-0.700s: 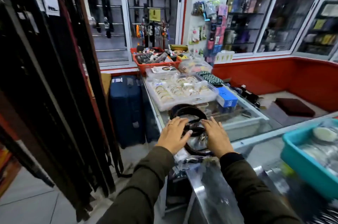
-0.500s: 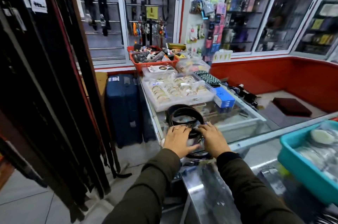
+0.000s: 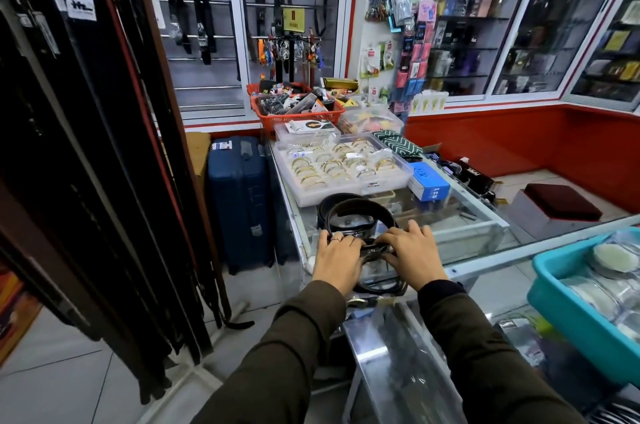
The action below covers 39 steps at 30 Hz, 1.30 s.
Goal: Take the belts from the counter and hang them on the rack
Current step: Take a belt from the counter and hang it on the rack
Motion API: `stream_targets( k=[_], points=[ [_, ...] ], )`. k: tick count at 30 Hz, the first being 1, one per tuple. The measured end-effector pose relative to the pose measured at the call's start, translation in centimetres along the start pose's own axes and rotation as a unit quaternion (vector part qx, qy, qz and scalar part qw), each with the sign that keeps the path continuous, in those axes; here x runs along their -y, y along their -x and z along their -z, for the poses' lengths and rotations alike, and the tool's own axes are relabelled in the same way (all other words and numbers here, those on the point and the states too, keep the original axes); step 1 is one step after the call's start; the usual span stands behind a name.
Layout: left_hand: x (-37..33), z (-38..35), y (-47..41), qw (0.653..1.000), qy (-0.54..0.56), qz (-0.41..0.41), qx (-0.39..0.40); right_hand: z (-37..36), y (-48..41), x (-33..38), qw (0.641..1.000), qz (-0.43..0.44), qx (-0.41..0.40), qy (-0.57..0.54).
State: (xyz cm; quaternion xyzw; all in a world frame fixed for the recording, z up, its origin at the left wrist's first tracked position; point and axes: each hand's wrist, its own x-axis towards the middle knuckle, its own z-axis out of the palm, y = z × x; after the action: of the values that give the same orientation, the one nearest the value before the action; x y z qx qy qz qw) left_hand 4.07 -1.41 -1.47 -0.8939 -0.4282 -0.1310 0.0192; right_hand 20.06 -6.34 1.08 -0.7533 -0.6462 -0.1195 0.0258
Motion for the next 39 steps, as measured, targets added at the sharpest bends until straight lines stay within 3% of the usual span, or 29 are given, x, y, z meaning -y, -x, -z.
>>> stream_targets(
  k=[5, 11, 17, 21, 24, 27, 29, 34, 36, 39],
  points=[
    [1.7, 3.1, 0.6, 0.996, -0.015, -0.020, -0.089, 3.3, 0.0, 0.9, 0.998, 0.037, -0.053, -0.007],
    [7.4, 7.7, 3.4, 0.981, -0.035, -0.046, -0.187, 6.6, -1.7, 5.0, 0.981, 0.153, -0.068, -0.100],
    [14.1, 11.9, 8.6, 0.974, -0.065, -0.027, -0.215, 8.4, -3.2, 12.5, 0.930, 0.252, -0.021, -0.266],
    [17.2, 12.8, 12.1, 0.952, 0.040, 0.051, -0.299, 8.5, -2.9, 17.9, 0.879, 0.236, 0.008, -0.415],
    [18.3, 12.5, 14.3, 0.893, 0.253, 0.166, -0.335, 8.0, -2.5, 21.3, 0.843, 0.224, 0.035, -0.487],
    [18.8, 12.0, 15.4, 0.759, 0.460, 0.304, -0.347, 7.5, -2.1, 23.8, 0.820, 0.205, 0.066, -0.530],
    [19.5, 11.3, 16.2, 0.688, 0.552, 0.338, -0.328, 7.2, -1.9, 25.4, 0.801, 0.199, 0.068, -0.560],
    [21.0, 10.8, 18.2, 0.648, 0.620, 0.320, -0.306, 7.2, -1.3, 27.9, 0.738, 0.181, 0.089, -0.644],
    [21.6, 11.5, 18.5, 0.652, 0.613, 0.311, -0.318, 7.3, -1.1, 28.5, 0.742, 0.172, 0.092, -0.641],
    [22.2, 13.1, 18.6, 0.655, 0.608, 0.296, -0.338, 7.7, -1.0, 29.4, 0.770, 0.179, 0.021, -0.612]
  ],
)
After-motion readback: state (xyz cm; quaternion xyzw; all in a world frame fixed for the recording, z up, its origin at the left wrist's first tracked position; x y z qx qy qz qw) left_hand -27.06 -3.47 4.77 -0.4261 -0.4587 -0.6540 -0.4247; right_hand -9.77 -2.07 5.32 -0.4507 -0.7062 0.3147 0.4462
